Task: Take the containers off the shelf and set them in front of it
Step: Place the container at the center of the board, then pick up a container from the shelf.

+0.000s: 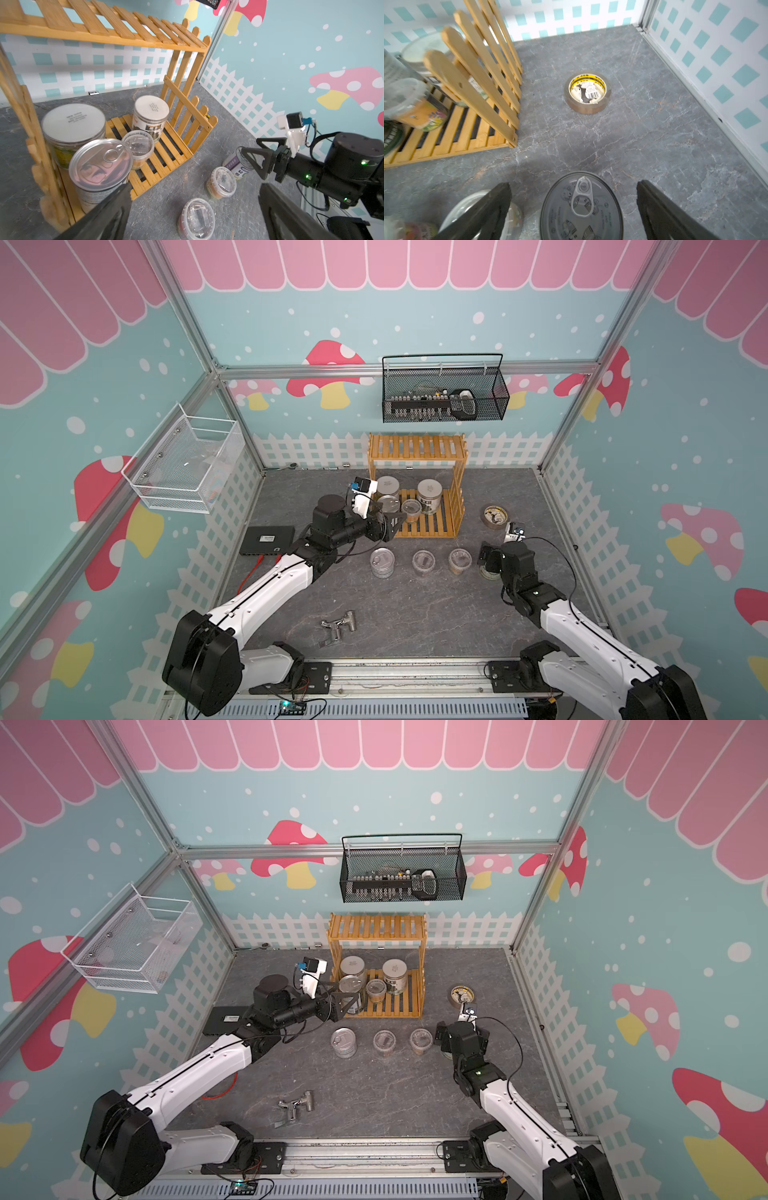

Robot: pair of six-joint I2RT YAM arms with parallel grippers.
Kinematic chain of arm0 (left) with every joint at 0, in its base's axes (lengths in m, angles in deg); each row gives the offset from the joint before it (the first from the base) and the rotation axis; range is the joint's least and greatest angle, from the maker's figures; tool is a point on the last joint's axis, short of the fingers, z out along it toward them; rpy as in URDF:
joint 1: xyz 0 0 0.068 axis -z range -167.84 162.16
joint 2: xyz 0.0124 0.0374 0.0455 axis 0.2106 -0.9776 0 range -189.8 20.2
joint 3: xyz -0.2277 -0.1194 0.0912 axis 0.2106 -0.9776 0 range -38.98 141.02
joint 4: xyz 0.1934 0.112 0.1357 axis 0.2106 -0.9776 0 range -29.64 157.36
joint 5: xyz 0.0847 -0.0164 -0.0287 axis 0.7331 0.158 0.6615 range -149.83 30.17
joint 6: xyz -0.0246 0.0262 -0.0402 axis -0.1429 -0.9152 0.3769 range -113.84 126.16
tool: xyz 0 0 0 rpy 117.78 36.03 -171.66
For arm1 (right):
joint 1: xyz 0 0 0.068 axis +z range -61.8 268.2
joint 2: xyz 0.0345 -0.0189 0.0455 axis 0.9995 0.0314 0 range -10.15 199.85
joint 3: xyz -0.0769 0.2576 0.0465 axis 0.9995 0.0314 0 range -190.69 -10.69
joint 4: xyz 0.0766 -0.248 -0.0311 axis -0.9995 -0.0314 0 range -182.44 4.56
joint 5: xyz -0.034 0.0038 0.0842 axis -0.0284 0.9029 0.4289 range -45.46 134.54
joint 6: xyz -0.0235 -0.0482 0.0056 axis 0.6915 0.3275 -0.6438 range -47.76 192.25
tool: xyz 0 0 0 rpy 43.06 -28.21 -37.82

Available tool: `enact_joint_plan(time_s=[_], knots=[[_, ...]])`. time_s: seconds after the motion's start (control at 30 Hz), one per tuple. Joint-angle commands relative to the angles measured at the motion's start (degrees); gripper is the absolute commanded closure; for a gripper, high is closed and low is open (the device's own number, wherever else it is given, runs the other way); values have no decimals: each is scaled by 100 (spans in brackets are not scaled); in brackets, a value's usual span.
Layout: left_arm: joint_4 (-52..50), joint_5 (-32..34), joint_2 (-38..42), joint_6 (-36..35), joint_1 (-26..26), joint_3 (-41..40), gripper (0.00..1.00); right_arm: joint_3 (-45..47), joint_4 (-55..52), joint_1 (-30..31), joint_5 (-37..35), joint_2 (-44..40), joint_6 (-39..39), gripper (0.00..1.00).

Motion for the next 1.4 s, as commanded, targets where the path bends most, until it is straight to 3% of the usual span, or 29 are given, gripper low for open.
enact_joint_plan(time_s=[0.0, 0.2, 0.37, 0.5, 0.9, 1.37], knots=[[-336, 589, -2, -175, 289, 35, 1, -241, -241, -19, 387, -250, 481, 1], [-573, 1342, -60, 140, 729, 44, 2, -388, -207, -19, 1237, -601, 928, 1], [-702, 2141, -126, 732, 1187, -13, 2, -521, -310, -19, 1546, -715, 1151, 1], [-800, 2602, -346, 1215, 1241, -34, 3, -673, -383, -19, 1705, -678, 1243, 1], [-1391, 4351, -1361, 1935, 1681, 660, 4, -887, -444, -18, 1676, -508, 1527, 1], [-1618, 5638, -2420, 2129, 1750, 1481, 5, -1039, -393, -114, 1775, -358, 1793, 1]])
